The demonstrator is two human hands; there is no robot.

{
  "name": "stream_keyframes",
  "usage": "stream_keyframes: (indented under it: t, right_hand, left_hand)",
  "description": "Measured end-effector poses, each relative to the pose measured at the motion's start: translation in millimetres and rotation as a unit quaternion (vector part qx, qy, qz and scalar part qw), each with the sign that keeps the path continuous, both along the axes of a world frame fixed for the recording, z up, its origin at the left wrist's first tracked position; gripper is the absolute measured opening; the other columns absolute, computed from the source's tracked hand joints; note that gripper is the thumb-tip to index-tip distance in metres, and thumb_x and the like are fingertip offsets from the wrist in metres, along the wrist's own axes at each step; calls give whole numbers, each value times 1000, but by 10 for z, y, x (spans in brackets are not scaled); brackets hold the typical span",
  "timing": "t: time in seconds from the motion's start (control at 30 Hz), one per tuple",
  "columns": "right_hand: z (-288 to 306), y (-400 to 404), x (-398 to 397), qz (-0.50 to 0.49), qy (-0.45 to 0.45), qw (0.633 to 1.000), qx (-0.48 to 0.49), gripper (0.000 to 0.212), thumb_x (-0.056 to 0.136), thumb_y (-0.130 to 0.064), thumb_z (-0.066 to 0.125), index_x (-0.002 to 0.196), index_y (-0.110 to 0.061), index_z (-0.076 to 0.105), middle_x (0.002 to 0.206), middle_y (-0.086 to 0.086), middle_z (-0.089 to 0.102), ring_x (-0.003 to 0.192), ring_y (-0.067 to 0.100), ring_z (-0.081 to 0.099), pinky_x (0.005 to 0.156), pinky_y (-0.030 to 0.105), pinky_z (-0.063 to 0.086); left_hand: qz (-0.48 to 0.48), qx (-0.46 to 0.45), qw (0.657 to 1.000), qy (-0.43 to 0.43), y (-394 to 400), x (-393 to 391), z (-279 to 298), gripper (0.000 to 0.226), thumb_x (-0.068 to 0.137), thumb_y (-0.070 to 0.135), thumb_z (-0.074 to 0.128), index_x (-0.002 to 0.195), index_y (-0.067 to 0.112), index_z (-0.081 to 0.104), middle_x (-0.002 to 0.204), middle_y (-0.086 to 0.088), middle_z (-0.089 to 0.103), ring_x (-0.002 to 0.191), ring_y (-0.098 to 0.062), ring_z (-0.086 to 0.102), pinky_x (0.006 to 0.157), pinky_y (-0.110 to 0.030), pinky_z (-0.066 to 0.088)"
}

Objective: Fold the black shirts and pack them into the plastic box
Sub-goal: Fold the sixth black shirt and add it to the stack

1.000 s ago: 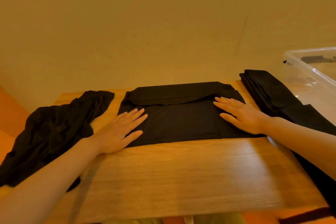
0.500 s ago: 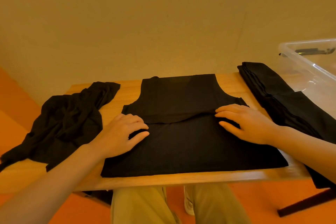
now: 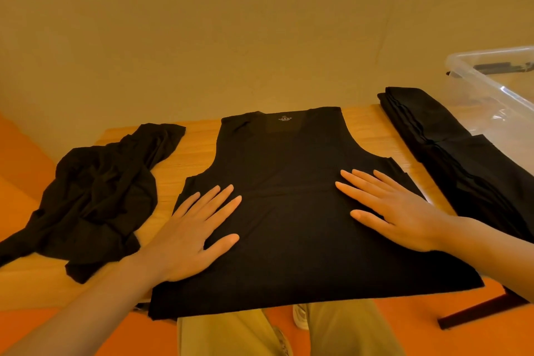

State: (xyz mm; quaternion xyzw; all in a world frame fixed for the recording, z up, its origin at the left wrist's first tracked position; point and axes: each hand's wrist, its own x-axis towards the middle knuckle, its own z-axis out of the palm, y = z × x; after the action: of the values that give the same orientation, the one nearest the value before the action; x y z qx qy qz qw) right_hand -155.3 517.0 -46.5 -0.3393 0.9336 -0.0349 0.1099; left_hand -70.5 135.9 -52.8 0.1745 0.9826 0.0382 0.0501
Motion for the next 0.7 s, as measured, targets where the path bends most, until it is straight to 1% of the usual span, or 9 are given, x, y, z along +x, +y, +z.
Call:
stream_keyframes:
  t: [0.13,0.2,0.33,0.43,0.53,0.63,0.7]
  right_hand:
    - [27,9,16,-7,-11,1000,1,66,78,-77,-4,139,-55,-15,151,-26,-24,134,-9,-31,114,27,-17]
    - [50,-41,-28,-17,-4,1000,-2,70,76,-77,-5,141,-52,-14,152,-25,-23,134,-7,-31,112,26,-18]
    - [56,-196,-70,-39,3,999,-16,77,75,-77,-7,145,-45,-10,155,-21,-18,140,-1,-24,113,27,-16]
    - [3,-232,8,-52,9,998,-21,79,75,-77,-8,147,-44,-7,155,-21,-17,140,0,-24,112,28,-18]
    - [-15,-188,111,-56,12,998,-14,77,75,-77,-8,146,-46,-9,154,-22,-20,138,-2,-27,112,28,-20]
    - [7,-163,165,-49,5,999,-8,76,75,-77,-8,145,-47,-10,153,-23,-22,136,-5,-29,110,26,-22]
    - [28,-165,166,-43,-7,999,-15,75,75,-76,-7,144,-47,-10,152,-24,-21,136,-6,-28,109,24,-22]
  left_hand:
    - [15,26,1000,-9,-21,3,44,73,81,81,6,146,50,-7,154,25,-20,139,8,-25,111,-17,-21]
    - [33,24,999,4,-45,-82,59,74,81,80,3,147,47,-6,155,23,-17,140,7,-23,112,-18,-19]
    - [67,4,998,12,-37,-253,55,79,77,78,-5,148,43,-8,157,18,-15,142,2,-20,114,-24,-14]
    - [68,1,998,5,-34,-238,7,81,77,78,-7,149,42,-7,158,17,-15,142,1,-21,117,-27,-12]
    - [62,4,998,14,-63,-116,-49,77,80,78,-5,149,43,-7,157,18,-17,142,2,-23,118,-28,-12]
    - [57,25,998,8,-79,-31,-74,74,81,79,-3,148,46,-5,155,22,-18,140,5,-24,116,-25,-15]
    - [59,65,996,-2,-101,-32,-62,75,80,79,-2,147,47,3,155,25,-13,140,8,-20,115,-19,-14]
